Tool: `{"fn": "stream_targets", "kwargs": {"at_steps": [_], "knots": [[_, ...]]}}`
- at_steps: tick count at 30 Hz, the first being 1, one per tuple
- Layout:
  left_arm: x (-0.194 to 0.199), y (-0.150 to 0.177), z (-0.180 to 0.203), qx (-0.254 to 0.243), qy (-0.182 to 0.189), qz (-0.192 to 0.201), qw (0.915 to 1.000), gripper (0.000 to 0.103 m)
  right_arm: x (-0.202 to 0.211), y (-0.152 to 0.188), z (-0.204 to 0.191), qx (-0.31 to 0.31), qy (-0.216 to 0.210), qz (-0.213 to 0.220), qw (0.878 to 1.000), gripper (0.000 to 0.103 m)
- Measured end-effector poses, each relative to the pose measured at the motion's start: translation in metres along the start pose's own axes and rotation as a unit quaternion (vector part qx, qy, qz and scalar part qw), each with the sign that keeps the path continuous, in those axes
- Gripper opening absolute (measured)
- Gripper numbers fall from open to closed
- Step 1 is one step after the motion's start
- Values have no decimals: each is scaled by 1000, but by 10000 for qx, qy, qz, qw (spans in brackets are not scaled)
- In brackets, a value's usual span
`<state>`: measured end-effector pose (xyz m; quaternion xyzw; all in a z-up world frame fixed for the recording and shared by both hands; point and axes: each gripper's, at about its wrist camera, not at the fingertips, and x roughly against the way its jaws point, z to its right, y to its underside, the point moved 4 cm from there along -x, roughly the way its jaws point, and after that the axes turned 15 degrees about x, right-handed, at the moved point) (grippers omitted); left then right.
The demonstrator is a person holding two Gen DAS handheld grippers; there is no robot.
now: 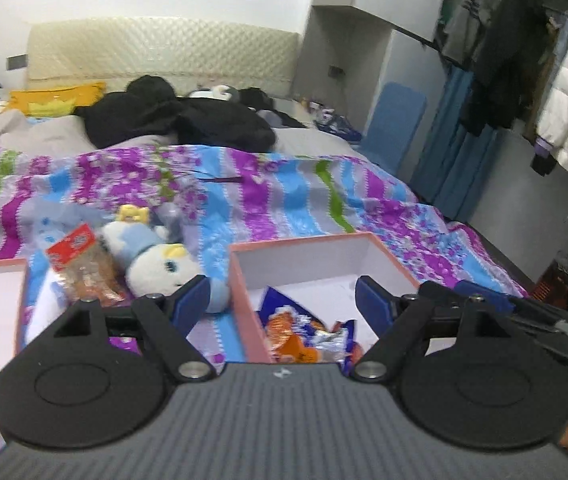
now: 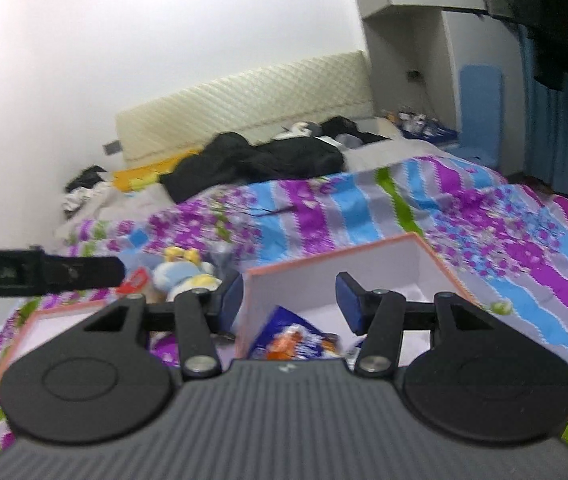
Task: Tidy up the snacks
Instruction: 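Withdraw both grippers from the deep box toward the snack pile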
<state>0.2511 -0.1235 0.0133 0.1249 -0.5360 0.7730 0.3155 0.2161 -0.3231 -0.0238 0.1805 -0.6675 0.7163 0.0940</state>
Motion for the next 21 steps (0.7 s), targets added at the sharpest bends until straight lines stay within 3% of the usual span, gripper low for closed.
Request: {"fn": "stream_targets", "kwargs": {"at_steps": [10, 21], "knots": [[42, 5, -56, 196, -300, 275, 9990, 83, 6, 1, -58, 204, -251, 163, 9993, 54], [63, 42, -114, 393, -561, 286, 9972, 83, 11, 34, -111, 309, -648, 112, 9974, 54]]}}
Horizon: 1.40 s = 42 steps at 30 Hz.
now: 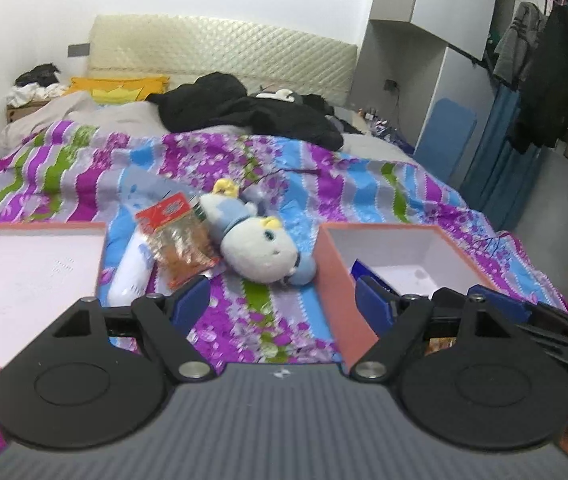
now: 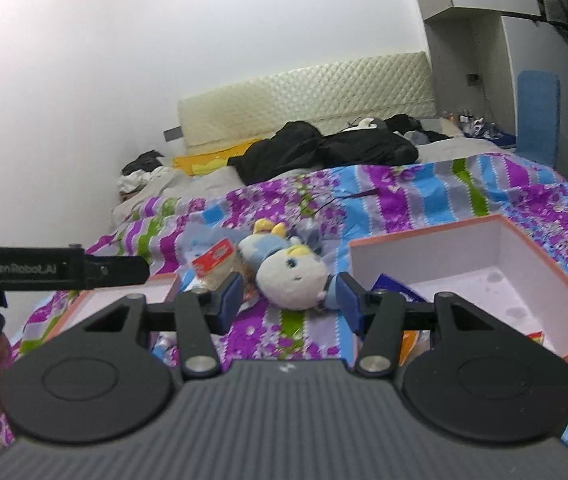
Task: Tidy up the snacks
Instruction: 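Withdraw both grippers from the deep box toward the snack pile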
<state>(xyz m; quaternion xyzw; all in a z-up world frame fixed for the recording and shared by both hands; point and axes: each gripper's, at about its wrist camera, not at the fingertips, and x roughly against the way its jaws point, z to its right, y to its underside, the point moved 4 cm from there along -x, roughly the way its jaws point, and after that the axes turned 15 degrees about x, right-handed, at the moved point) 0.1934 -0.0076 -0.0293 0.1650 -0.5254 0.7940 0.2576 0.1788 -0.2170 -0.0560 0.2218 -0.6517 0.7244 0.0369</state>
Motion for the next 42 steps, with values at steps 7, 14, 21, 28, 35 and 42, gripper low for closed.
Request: {"fn": "stream_targets", "kwargs": {"at_steps": [7, 14, 21, 28, 35, 42], "knots": [[1, 29, -38, 164, -116, -151, 9997, 83, -4, 24, -30, 56, -241, -158, 9996, 54], [-10, 60, -76, 367, -339, -441, 9978, 83, -17, 55, -50, 24, -483, -384, 9981, 54], [-31, 74, -111, 585, -518, -527, 9956, 83, -44, 70, -66, 66, -706, -540, 9960, 54], [-68, 56, -149, 705, -677, -375, 9945, 83, -88, 73, -78, 222, -832, -585, 9946, 54], [-131, 18, -180, 960, -575, -351, 9931, 83, -161, 82, -80, 188, -779, -593, 9950, 54], [-216, -23, -182, 973, -337, -628, 9927, 84, -243, 88, -75, 90, -752, -486, 9959, 54]]}}
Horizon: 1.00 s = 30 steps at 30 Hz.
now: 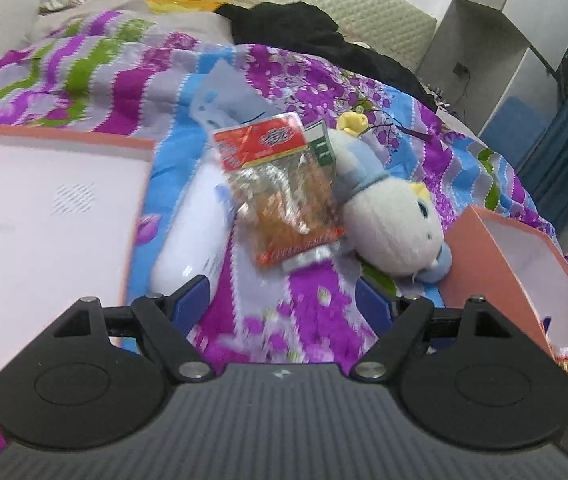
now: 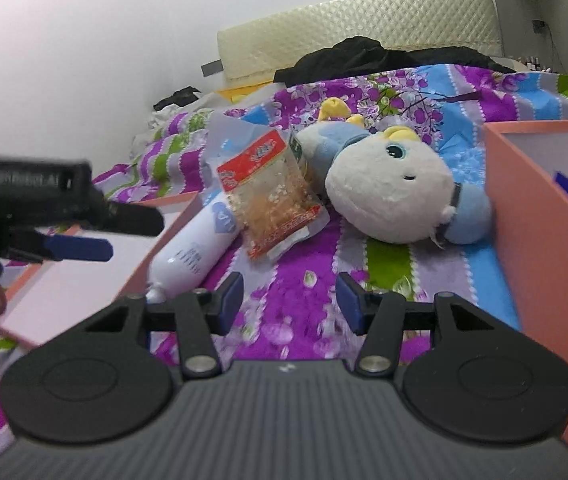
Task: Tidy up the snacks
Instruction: 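Withdraw both grippers from the deep box toward the snack pile, then reach the left gripper to the red-labelled clear snack bag beside the plush toy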
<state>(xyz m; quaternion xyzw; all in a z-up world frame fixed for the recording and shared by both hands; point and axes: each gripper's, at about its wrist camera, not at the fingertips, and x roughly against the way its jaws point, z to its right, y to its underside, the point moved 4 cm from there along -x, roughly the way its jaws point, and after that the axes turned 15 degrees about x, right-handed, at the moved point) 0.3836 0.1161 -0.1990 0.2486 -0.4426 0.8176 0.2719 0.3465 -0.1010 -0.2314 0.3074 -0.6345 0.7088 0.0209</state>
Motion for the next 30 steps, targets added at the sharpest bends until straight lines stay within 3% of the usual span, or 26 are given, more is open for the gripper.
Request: {"fn": "stream_targets", "kwargs": {"at_steps": [4, 7, 11, 14, 22, 30], "knots": [[-45, -25, 17, 31, 173, -237, 9996, 87, -38, 1, 14, -127, 173, -176, 9996, 54], [-82, -34, 30, 4, 96, -424, 9991, 88, -59, 4, 19, -169, 294, -252, 9991, 53], [-128, -34, 49, -124, -152, -725, 9972, 88, -80, 12, 28, -303, 426, -403, 9978, 46], [-146, -29, 62, -312, -101, -823, 9961, 88, -88, 16, 34, -415, 333, -405, 9978, 45], [-167, -30, 80, -819, -444, -651, 9935, 89, -90, 14, 35, -462, 190, -305, 9983, 45], [-161, -17, 87, -1573, -711, -552, 9834, 88, -86, 19, 42, -673, 160, -355, 9970, 44]]}}
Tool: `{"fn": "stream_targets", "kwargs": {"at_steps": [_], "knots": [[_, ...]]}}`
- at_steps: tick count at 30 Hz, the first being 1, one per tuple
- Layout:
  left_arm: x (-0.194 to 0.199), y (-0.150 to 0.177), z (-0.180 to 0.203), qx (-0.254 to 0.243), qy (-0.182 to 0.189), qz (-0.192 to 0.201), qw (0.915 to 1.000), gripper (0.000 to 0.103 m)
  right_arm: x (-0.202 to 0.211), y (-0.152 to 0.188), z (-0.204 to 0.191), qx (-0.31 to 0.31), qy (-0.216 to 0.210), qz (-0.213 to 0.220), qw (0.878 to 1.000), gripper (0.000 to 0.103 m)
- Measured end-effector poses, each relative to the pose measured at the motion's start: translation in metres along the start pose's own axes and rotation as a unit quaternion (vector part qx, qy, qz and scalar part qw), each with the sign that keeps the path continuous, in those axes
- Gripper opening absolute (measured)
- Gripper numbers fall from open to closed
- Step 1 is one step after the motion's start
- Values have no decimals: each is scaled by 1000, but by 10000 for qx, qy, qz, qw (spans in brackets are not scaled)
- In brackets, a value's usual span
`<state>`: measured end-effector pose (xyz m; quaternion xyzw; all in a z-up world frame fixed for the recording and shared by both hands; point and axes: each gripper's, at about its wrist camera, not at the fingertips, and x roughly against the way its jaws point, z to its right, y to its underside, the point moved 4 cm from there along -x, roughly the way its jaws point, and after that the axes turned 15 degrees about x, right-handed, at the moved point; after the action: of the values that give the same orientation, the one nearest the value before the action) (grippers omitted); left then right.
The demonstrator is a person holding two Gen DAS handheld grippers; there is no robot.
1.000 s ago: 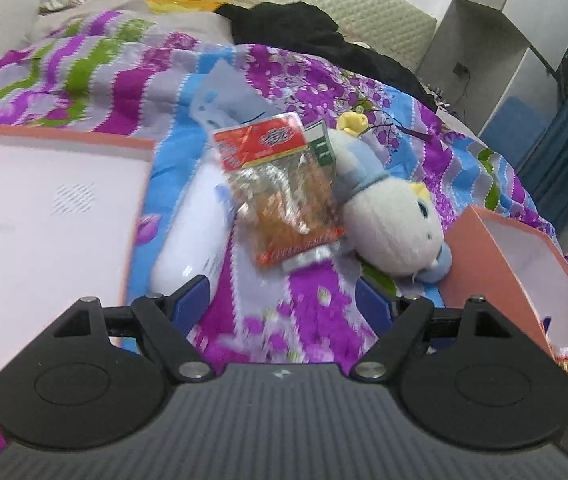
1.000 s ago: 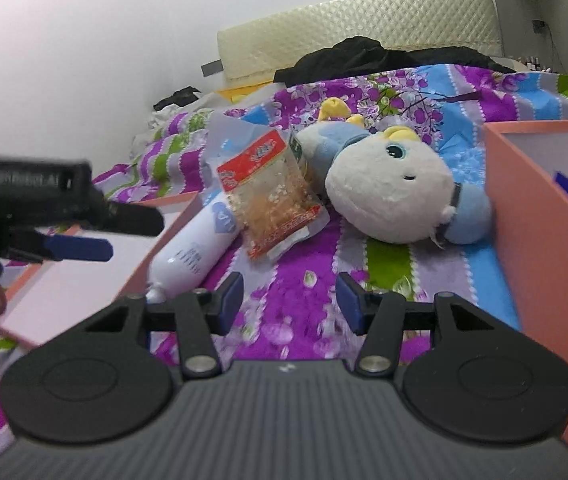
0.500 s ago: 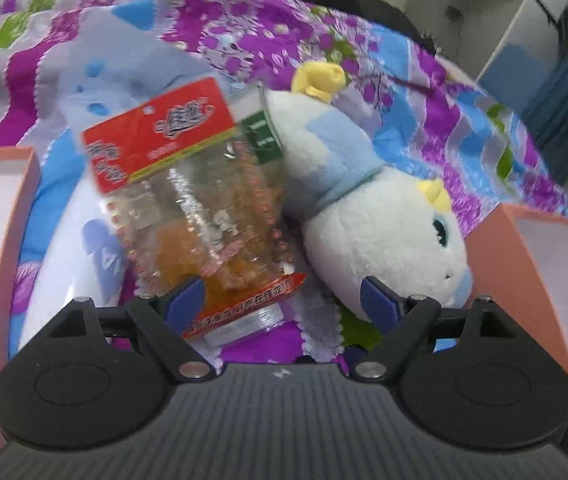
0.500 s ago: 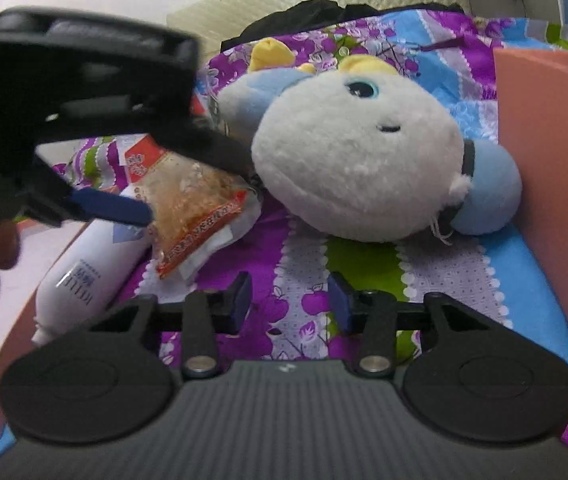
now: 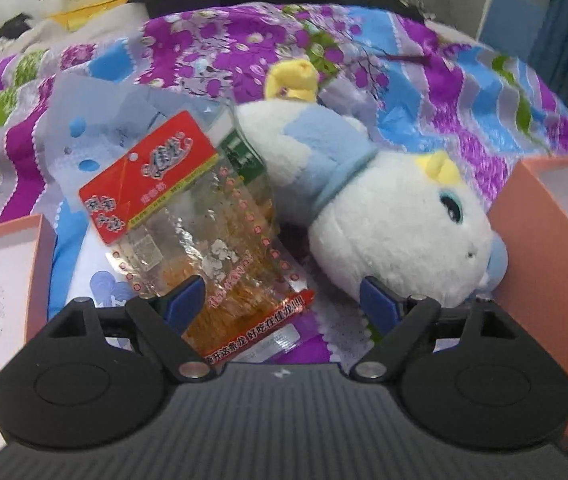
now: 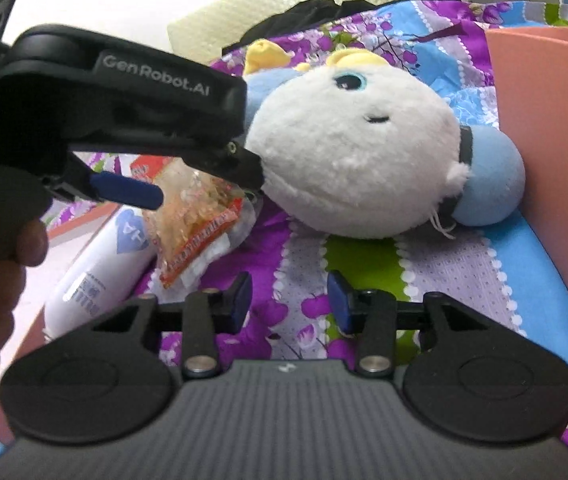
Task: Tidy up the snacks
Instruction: 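Reach the left gripper to the red-labelled clear snack bag beside the plush toy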
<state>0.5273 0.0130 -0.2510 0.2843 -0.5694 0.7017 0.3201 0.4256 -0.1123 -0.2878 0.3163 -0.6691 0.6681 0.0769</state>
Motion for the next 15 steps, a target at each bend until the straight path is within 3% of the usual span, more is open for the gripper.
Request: {"fn": "stream_targets", "kwargs": {"at_steps": [8, 11, 15], "knots": [[-22, 13, 12, -632, -592, 51, 9962, 86, 9, 4, 4, 50, -35, 27, 10000, 45], [-25, 16, 12, -782, -747, 194, 9939, 82, 12, 4, 6, 9, -137, 97, 9999, 45], [-28, 17, 5, -757, -882, 188, 9930, 67, 11, 2, 4, 16, -238, 138, 9996, 45]]}}
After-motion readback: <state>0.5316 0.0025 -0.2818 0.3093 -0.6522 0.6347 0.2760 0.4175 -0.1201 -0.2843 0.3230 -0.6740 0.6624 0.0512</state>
